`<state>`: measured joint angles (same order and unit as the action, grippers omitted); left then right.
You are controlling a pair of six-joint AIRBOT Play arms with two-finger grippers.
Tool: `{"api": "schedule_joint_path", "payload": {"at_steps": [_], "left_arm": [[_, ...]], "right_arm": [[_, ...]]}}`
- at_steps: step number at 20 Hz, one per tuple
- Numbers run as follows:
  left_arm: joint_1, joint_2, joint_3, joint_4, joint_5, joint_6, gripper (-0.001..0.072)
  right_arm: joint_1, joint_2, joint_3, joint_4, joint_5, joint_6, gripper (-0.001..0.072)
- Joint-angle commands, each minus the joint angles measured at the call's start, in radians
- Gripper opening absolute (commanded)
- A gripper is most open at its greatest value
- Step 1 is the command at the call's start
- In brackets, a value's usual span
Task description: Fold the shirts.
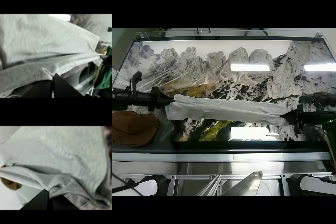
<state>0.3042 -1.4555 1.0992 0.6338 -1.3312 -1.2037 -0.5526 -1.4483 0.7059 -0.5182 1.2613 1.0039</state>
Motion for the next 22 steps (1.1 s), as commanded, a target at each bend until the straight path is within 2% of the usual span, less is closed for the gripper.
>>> {"api": "schedule_joint_path", "payload": {"at_steps": [1,5,7,8,9,10,14,15,17,18,22], "left_arm": [[-0.082,-0.234,0.224,-0.006,-0.005,-0.021,0.0017],[-0.108,-0.438,0.386,-0.005,-0.041,-0.035,0.002],[-0.108,-0.509,0.462,-0.005,-0.112,-0.043,0.0022],[-0.106,-0.536,0.498,-0.005,-0.16,-0.056,0.0141],[-0.105,-0.559,0.534,-0.005,-0.215,-0.088,0.0304],[-0.105,-0.574,0.569,-0.005,-0.259,-0.097,0.0317],[-0.092,-0.579,0.729,-0.006,-0.322,-0.122,0.0315],[-0.085,-0.579,0.77,-0.006,-0.337,-0.136,0.0315],[-0.074,-0.579,0.845,-0.007,-0.362,-0.2,0.0315],[-0.074,-0.579,0.875,-0.006,-0.383,-0.219,0.0314],[-0.134,-0.579,0.924,-0.006,-0.401,-0.219,0.0314]], "right_arm": [[0.006,-0.035,0.002,0.012,-0.142,-0.034,0.002],[0.006,-0.063,0.002,0.072,-0.197,-0.14,0.002],[0.006,-0.062,0.002,0.105,-0.198,-0.194,0.0027],[0.006,-0.06,0.002,0.104,-0.195,-0.21,0.0071],[0.005,-0.058,0.004,0.104,-0.182,-0.224,0.02],[0.003,-0.058,0.015,0.099,-0.157,-0.243,0.0243],[-0.012,-0.043,0.158,-0.012,-0.057,-0.179,0.025],[-0.013,-0.04,0.203,-0.064,-0.048,-0.147,0.0285],[-0.011,-0.039,0.281,-0.192,-0.052,-0.106,0.0624],[-0.009,-0.039,0.3,-0.237,-0.071,-0.093,0.0689],[0.004,-0.091,0.301,-0.267,-0.097,-0.025,0.069]]}}
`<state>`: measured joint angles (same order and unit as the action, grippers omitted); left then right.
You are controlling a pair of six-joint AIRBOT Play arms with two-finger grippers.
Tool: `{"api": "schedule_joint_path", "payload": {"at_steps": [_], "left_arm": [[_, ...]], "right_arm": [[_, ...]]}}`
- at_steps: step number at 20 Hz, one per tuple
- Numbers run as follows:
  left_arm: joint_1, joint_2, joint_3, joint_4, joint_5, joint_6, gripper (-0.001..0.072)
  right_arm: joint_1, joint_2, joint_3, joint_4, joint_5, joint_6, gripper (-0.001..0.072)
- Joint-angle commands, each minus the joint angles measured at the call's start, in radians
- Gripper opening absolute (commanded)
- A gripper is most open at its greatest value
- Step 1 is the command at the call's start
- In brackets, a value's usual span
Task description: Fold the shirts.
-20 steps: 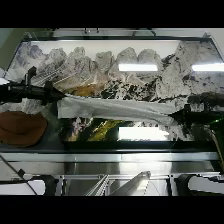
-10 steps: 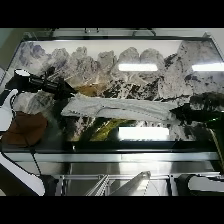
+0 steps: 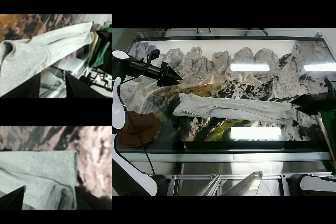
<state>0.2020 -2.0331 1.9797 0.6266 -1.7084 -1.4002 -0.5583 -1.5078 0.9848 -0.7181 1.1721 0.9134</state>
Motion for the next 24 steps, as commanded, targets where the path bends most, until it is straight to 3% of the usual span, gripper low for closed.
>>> {"api": "schedule_joint_path", "payload": {"at_steps": [1,6,7,10,11,12,15,19,24], "left_arm": [[-0.058,-0.002,0.033,0.001,-0.012,-0.022,0.0313],[-0.197,-0.002,-0.079,0.002,0.023,-0.019,0.0312],[-0.228,-0.002,-0.109,0.002,0.039,-0.014,0.0311],[-0.317,-0.002,-0.203,0.002,0.128,0.01,0.0124],[-0.349,-0.002,-0.23,0.002,0.169,0.024,0.0041],[-0.38,-0.002,-0.254,0.002,0.211,0.041,0.0],[-0.47,-0.002,-0.308,0.002,0.356,0.042,0.0],[-0.571,-0.003,-0.338,0.002,0.492,0.041,0.0],[-0.658,-0.003,-0.337,0.001,0.66,0.036,0.0001]], "right_arm": [[0.02,-0.059,0.022,-0.077,0.01,0.084,0.0689],[0.09,-0.179,0.022,-0.086,0.085,0.086,0.0681],[0.107,-0.193,0.022,-0.083,0.083,0.086,0.0648],[0.147,-0.21,0.022,-0.072,0.041,0.085,0.0226],[0.149,-0.209,0.023,-0.053,0.032,0.086,0.0015],[0.148,-0.209,0.029,-0.034,0.034,0.082,0.002],[0.136,-0.174,0.065,-0.034,0.066,0.082,0.0019],[0.105,-0.102,0.196,0.0,0.234,0.086,0.0019],[0.145,-0.004,0.294,0.355,0.386,0.075,0.0019]]}}
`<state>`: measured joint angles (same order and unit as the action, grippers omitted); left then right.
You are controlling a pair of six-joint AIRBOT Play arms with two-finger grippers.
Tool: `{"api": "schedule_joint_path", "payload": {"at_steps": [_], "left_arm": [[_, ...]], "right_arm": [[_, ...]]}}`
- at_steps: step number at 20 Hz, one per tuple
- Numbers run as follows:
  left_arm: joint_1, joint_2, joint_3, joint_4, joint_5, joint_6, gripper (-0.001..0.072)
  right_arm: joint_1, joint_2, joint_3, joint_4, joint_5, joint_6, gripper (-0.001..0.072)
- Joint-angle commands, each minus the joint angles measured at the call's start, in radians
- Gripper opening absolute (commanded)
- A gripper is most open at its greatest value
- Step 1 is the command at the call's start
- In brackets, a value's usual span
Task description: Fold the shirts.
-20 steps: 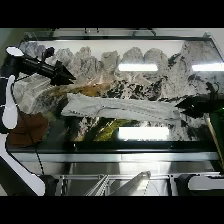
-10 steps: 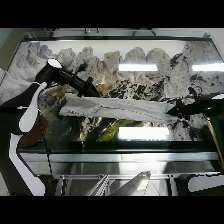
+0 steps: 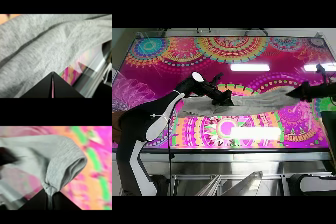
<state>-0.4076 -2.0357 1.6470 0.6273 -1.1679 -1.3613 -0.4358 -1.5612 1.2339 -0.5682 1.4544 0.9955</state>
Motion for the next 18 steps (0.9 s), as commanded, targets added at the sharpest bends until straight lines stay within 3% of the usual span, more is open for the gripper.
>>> {"api": "schedule_joint_path", "payload": {"at_steps": [1,5,9,11,14,18], "left_arm": [[-0.061,-0.002,-0.004,0.0,0.136,-0.003,0.0001],[-0.067,-0.039,-0.003,-0.001,0.144,-0.031,0.0002],[-0.025,-0.063,0.012,-0.127,0.069,-0.006,0.002],[0.034,-0.06,0.101,-0.237,-0.121,0.064,0.0015],[0.146,-0.008,0.264,-0.347,-0.424,0.064,0.0007],[0.336,0.153,0.387,-0.365,-0.481,0.063,0.0008]], "right_arm": [[0.049,0.066,0.045,0.25,0.122,-0.007,0.0019],[0.198,0.113,0.045,0.302,0.146,0.027,0.0019],[0.391,0.112,0.045,0.3,0.031,0.061,0.0019],[0.476,0.112,0.045,0.3,-0.062,0.08,0.0019],[0.6,0.107,0.045,0.299,-0.237,0.083,0.0019],[0.792,0.032,0.045,0.3,-0.546,0.083,0.0019]]}}
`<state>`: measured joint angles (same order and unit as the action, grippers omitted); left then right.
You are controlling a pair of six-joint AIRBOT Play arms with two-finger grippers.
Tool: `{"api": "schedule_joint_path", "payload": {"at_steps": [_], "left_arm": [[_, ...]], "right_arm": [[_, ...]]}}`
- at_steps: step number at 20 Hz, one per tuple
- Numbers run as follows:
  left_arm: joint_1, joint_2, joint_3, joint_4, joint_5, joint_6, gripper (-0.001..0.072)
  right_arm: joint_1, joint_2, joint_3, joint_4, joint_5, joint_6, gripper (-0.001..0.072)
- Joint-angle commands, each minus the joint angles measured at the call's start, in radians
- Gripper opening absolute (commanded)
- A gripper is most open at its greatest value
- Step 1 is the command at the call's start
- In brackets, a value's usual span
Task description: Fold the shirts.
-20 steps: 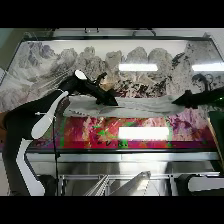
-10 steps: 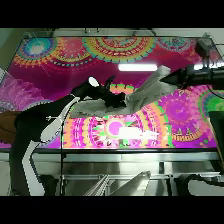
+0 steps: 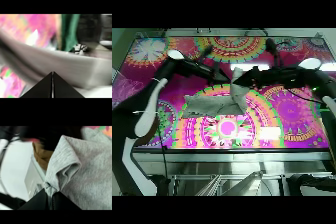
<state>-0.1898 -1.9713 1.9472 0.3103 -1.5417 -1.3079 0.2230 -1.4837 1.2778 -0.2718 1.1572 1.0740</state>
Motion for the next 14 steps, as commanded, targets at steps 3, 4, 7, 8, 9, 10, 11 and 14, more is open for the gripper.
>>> {"api": "schedule_joint_path", "payload": {"at_steps": [3,4,7,8,9,10,11,14], "left_arm": [[0.272,0.23,0.047,-0.048,-0.068,0.021,0.001],[0.312,0.268,0.016,-0.048,-0.065,0.045,0.001],[0.396,0.378,-0.123,-0.048,-0.059,0.069,0.001],[0.414,0.402,-0.164,-0.048,-0.057,0.069,0.001],[0.428,0.427,-0.206,-0.048,-0.051,0.071,0.001],[0.438,0.449,-0.246,-0.048,-0.048,0.079,0.001],[0.444,0.472,-0.29,-0.048,-0.047,0.092,0.0011],[0.444,0.533,-0.415,-0.048,-0.032,0.127,0.001]], "right_arm": [[0.301,-0.185,0.042,0.066,-0.505,-0.016,0.002],[0.352,-0.254,0.092,0.071,-0.538,-0.03,0.002],[0.467,-0.488,0.307,0.075,-0.466,-0.031,0.0213],[0.476,-0.533,0.371,0.075,-0.379,-0.051,0.0458],[0.474,-0.546,0.403,0.072,-0.302,-0.069,0.0308],[0.458,-0.536,0.407,0.069,-0.232,-0.082,0.0016],[0.432,-0.519,0.407,0.056,-0.165,-0.071,0.0076],[0.306,-0.45,0.407,0.04,0.035,-0.01,0.0086]]}}
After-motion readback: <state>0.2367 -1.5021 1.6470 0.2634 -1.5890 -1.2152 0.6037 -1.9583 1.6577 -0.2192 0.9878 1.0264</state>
